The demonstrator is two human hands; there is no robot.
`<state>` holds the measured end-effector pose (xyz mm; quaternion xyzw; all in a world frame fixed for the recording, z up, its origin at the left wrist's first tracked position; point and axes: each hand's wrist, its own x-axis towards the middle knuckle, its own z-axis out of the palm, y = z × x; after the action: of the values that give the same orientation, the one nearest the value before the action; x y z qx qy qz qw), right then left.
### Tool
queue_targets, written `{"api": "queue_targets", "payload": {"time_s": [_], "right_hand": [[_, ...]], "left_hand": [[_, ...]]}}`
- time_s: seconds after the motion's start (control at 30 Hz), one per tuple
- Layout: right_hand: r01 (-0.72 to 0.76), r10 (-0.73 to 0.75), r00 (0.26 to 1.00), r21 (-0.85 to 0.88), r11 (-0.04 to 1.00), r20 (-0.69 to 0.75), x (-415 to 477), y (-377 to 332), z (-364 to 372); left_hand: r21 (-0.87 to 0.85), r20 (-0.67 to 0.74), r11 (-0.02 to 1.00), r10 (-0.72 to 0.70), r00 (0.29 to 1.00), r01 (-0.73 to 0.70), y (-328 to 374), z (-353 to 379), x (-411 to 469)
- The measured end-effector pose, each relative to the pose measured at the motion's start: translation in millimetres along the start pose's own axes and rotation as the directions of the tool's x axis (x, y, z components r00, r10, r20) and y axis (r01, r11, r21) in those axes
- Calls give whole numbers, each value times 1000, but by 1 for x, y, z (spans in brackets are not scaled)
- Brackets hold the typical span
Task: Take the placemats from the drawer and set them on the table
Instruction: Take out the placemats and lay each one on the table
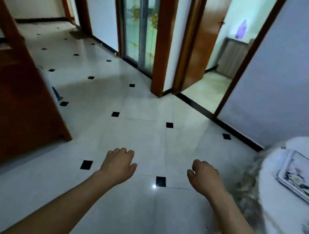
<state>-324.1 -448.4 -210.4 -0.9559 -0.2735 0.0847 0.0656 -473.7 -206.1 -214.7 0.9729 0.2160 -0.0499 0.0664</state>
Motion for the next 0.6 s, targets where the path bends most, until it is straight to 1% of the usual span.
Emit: {"api": "queue_targets", "payload": {"time_s": [0.1, 0.2, 0.3, 0.37, 0.47, 0.6], "right_hand": [[-185, 188, 982, 89, 979, -24, 5, 38, -8], [-356, 362, 932, 132, 925, -23, 8, 88, -14], [-479, 487, 873, 137, 867, -23, 15, 137, -21], [-538, 548, 835, 144, 830, -40, 27, 173, -24], [-590, 603, 796, 158, 792, -49, 51, 224, -31], [-608, 625, 778, 176, 774, -66, 91, 283, -46]], "left_hand": [[4, 9, 985, 173, 985, -173, 36, -10, 61], [13, 17, 931, 364, 931, -364, 96, -15, 118], [22, 30, 872, 489, 872, -490, 163, -17, 166], [31, 31, 832, 553, 832, -554, 209, -16, 198], [33, 49, 784, 618, 785, -619, 268, -17, 236], [62, 75, 750, 655, 752, -659, 332, -18, 288]]}}
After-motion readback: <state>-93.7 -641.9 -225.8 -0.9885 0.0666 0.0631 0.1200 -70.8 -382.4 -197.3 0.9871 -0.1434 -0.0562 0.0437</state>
